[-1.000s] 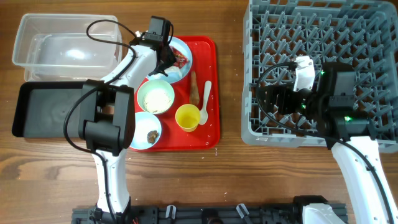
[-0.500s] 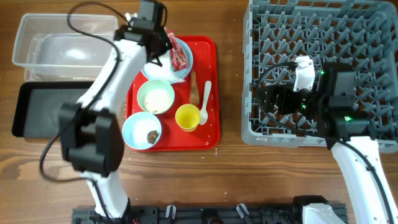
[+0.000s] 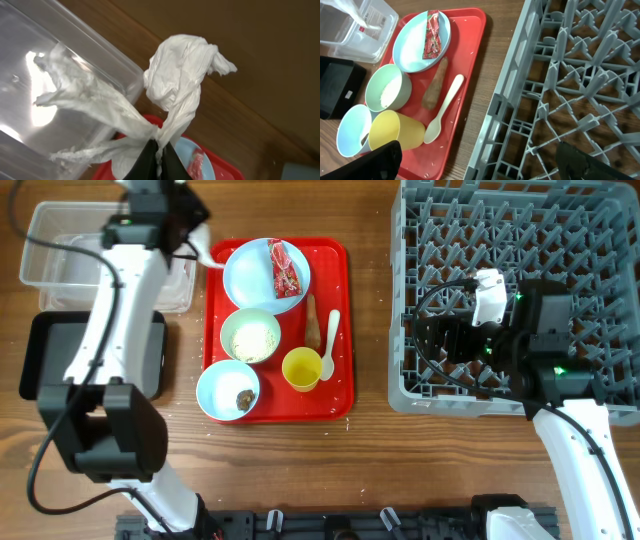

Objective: Sort waste into correct bins and load items into the dishwasher rack
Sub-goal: 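Carry the tissue with the left gripper and drop it in the clear bin, then return the left gripper to the plate and grasp the red candy wrapper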

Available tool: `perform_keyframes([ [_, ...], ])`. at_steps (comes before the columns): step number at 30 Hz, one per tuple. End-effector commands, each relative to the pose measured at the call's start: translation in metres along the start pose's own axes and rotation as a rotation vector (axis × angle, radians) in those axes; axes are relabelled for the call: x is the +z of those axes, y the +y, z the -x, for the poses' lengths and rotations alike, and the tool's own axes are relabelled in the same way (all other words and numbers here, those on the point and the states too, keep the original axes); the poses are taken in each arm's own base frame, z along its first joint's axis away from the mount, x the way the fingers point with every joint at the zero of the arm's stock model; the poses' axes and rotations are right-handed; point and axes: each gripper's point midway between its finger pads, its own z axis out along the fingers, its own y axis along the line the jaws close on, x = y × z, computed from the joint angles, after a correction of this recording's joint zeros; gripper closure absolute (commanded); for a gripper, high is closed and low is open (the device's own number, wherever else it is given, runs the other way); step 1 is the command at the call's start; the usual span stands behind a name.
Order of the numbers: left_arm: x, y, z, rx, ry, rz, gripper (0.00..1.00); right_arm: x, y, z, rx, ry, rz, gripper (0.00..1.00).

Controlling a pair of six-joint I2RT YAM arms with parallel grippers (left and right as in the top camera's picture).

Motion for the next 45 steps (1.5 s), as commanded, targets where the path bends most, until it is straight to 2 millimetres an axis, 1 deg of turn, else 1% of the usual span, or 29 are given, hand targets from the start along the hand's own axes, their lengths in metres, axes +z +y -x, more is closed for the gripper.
perform_keyframes([
  [1, -0.013, 0.036, 0.048, -0.038, -0.108, 0.039, 0.96, -0.002, 0.007, 0.008, -0.004, -0.013, 0.027, 0.00],
  [3, -0.013, 0.064, 0.066, -0.080, -0.137, 0.077, 0.96, -0.001, 0.007, 0.009, -0.006, -0.017, 0.028, 0.00],
  [6, -0.009, 0.096, 0.078, -0.119, -0.147, 0.126, 0.96, -0.002, 0.007, 0.012, -0.011, -0.029, 0.029, 0.00],
  [8, 0.001, 0.109, 0.076, -0.132, -0.132, 0.152, 0.96, -0.002, 0.007, 0.013, -0.007, -0.036, 0.029, 0.00],
  [9, 0.009, 0.117, 0.070, -0.136, -0.111, 0.171, 0.96, -0.002, 0.007, 0.015, 0.006, -0.042, 0.029, 0.00],
  [10, 0.016, 0.122, 0.063, -0.135, -0.085, 0.186, 0.92, -0.002, 0.007, 0.015, 0.007, -0.042, 0.030, 0.00],
  [11, 0.022, 0.125, 0.057, -0.134, -0.063, 0.199, 0.77, -0.002, 0.007, 0.015, 0.007, -0.042, 0.030, 0.00],
  [12, 0.029, 0.127, 0.050, -0.131, -0.042, 0.209, 0.43, -0.002, 0.007, 0.015, 0.005, -0.041, 0.029, 0.00],
  [13, 0.031, 0.128, 0.048, -0.130, -0.034, 0.213, 0.27, -0.002, 0.007, 0.015, 0.006, -0.041, 0.029, 0.00],
  [14, 0.031, 0.130, 0.045, -0.129, -0.024, 0.219, 0.18, -0.002, 0.007, 0.015, 0.005, -0.041, 0.029, 0.00],
  [15, 0.031, 0.130, 0.043, -0.130, -0.017, 0.223, 0.12, -0.002, 0.007, 0.015, 0.005, -0.041, 0.029, 0.00],
  [16, 0.030, 0.130, 0.044, -0.130, -0.019, 0.222, 0.11, -0.002, 0.007, 0.015, 0.005, -0.042, 0.029, 0.00],
  [18, 0.023, 0.120, 0.044, -0.114, -0.019, 0.200, 0.10, -0.002, 0.007, 0.015, 0.005, -0.042, 0.029, 0.00],
  [20, 0.013, 0.090, 0.041, -0.019, -0.027, 0.152, 0.10, -0.002, 0.007, 0.015, 0.005, -0.041, 0.029, 0.00],
  [22, 0.006, 0.052, 0.028, 0.092, -0.019, 0.093, 0.11, -0.002, 0.007, 0.015, 0.005, -0.042, 0.029, 0.00],
  [24, 0.004, 0.016, 0.003, 0.205, 0.012, 0.042, 0.11, -0.002, 0.007, 0.015, 0.008, -0.041, 0.029, 0.00],
  [25, 0.004, -0.006, -0.016, 0.273, 0.038, 0.011, 0.11, -0.002, 0.007, 0.015, 0.008, -0.040, 0.029, 0.00],
  [26, 0.003, -0.022, -0.033, 0.312, 0.065, -0.010, 0.11, -0.001, 0.007, 0.015, 0.008, -0.040, 0.029, 0.00],
  [28, 0.004, -0.045, -0.065, 0.365, 0.117, -0.036, 0.15, -0.001, 0.007, 0.014, 0.009, -0.039, 0.029, 0.00],
  [30, 0.015, -0.063, -0.105, 0.412, 0.182, -0.051, 0.16, -0.001, 0.007, 0.010, 0.015, -0.026, 0.028, 0.00],
  [32, 0.029, -0.067, -0.130, 0.413, 0.224, -0.039, 0.16, 0.000, 0.006, 0.007, 0.021, -0.014, 0.028, 0.00],
  [34, 0.053, -0.065, -0.155, 0.433, 0.267, -0.023, 0.17, 0.002, 0.005, 0.004, 0.029, 0.001, 0.027, 0.00],
  [38, 0.086, -0.056, -0.187, 0.459, 0.326, -0.006, 0.16, 0.002, 0.005, 0.001, 0.033, 0.011, 0.026, 0.00],
  [40, 0.096, -0.053, -0.198, 0.469, 0.344, 0.000, 0.17, 0.002, 0.005, 0.001, 0.034, 0.013, 0.026, 0.00],
  [43, 0.104, -0.053, -0.202, 0.478, 0.342, -0.006, 0.16, 0.002, 0.005, 0.000, 0.036, 0.016, 0.026, 0.00],
  [45, 0.109, -0.057, -0.210, 0.541, 0.360, -0.049, 0.16, 0.002, 0.005, -0.001, 0.038, 0.020, 0.025, 0.00],
])
